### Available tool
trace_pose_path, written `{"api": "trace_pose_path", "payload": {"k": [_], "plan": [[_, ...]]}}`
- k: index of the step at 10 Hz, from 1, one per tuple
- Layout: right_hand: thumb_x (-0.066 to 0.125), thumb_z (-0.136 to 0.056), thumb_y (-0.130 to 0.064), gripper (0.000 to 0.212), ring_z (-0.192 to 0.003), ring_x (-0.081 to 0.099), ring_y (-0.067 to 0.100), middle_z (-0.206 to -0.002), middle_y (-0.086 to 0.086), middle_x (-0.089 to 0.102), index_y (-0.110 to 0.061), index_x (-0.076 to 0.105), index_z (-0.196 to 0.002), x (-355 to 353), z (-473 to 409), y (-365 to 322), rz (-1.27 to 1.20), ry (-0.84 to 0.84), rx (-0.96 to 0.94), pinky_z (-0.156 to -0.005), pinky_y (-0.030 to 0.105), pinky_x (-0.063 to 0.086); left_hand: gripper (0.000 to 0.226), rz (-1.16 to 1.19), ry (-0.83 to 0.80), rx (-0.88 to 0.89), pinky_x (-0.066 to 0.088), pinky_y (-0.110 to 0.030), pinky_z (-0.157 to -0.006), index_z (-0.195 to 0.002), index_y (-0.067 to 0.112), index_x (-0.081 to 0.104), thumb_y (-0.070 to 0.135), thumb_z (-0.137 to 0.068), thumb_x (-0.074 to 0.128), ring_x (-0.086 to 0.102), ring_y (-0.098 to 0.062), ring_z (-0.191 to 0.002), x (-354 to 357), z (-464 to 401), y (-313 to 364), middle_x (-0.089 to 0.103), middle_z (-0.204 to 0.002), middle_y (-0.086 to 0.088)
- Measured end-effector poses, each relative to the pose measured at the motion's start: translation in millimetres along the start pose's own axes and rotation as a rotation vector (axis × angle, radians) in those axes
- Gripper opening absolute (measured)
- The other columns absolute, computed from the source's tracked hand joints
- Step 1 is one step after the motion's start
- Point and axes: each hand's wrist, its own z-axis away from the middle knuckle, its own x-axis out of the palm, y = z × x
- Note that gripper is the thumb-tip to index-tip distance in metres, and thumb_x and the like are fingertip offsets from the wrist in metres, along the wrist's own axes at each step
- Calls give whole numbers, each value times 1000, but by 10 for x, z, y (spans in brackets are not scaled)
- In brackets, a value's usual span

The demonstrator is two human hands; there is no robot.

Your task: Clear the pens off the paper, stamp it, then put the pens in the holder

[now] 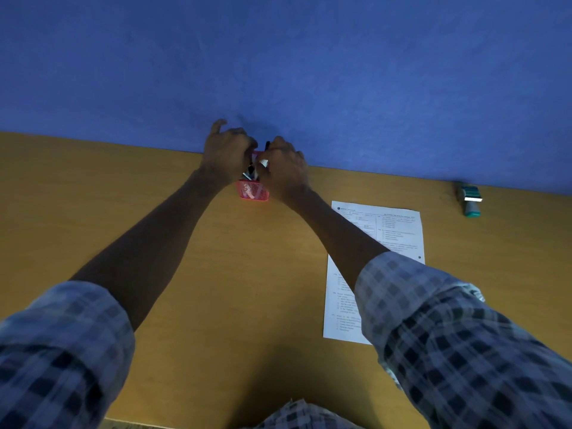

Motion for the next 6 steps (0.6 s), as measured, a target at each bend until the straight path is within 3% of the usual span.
{"api": "trace_pose_path", "payload": {"k": [1,2,4,6], "plan": [[54,-95,-30,28,-101,57,23,-107,8,59,-14,71,-109,-34,16,9,-16,-41,9,-88,40,47,27,8,-32,-30,15,-44,-118,-99,12,75,20,-94,50,63,-29,-109,108,44,-31,71,-105,-14],[56,-94,-29,28,-102,58,21,-108,7,60,-15,70,-113,-85,48,14,-38,-61,4,-89,39,48,31,-12,-74,-21,8,-45,-119,-109,12,74,22,-97,47,45,-22,-136,200,102,-36,71,-114,-14],[54,-94,-27,29,-101,59,23,-108,8,60,-13,69,-115,-198,111,15,-78,-45,2,-88,39,47,39,20,22,-19,16,-52,-116,-130,9,58,20,-93,53,41,-30,-136,108,159,11,64,-127,-13],[58,-91,-23,24,-99,62,26,-109,8,62,-13,69,-110,-366,266,39,-91,4,-10,-89,43,48,43,12,90,-38,25,-48,-112,-131,8,56,16,-89,57,45,-28,-131,-84,278,141,62,-127,-11]]}}
